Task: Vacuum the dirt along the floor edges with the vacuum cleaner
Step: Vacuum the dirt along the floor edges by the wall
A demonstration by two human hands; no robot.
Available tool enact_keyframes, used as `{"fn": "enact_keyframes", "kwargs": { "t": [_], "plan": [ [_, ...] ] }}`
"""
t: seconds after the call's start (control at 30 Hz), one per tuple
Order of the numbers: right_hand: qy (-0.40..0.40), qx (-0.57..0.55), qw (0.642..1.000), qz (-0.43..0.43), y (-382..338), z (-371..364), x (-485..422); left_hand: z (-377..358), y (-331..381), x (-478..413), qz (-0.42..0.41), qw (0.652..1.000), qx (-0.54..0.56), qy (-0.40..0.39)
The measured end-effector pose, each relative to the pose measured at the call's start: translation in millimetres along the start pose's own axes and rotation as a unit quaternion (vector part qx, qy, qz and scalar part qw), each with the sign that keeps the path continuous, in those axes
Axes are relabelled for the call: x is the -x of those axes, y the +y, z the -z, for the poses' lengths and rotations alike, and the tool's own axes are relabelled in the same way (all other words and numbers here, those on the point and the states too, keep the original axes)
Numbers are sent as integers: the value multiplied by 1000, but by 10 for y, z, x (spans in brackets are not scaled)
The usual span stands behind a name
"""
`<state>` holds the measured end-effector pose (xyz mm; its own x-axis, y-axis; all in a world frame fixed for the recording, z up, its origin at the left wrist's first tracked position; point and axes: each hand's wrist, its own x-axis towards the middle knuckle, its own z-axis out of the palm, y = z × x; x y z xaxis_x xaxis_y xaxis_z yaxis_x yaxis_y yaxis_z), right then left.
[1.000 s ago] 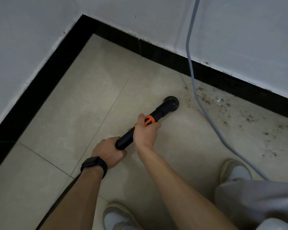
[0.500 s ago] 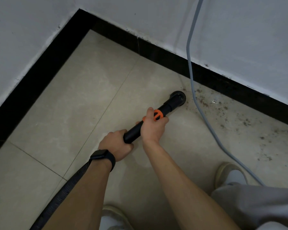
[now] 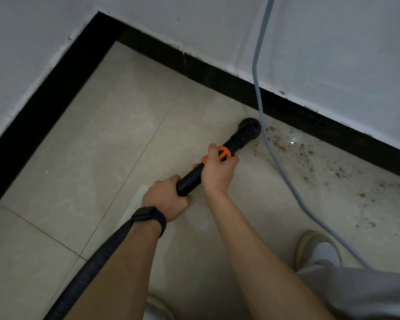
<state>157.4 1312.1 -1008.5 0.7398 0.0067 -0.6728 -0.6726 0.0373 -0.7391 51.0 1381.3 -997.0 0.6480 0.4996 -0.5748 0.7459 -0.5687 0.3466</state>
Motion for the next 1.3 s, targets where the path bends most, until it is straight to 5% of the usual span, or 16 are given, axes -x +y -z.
{"fn": "enact_keyframes", "kwargs": {
  "t": [0.63, 0.9, 1.3],
  "plan": [
    [-70, 19, 997, -13, -313, -334, -180, 131, 44, -159, 23, 994, 31, 104],
    [3, -36, 998, -56, -81, -290, 214, 128, -354, 230, -139, 974, -93, 154],
    [60, -118, 987, -91, 319, 233, 628, 33, -514, 593, -234, 938, -218, 135]
  ]
}}
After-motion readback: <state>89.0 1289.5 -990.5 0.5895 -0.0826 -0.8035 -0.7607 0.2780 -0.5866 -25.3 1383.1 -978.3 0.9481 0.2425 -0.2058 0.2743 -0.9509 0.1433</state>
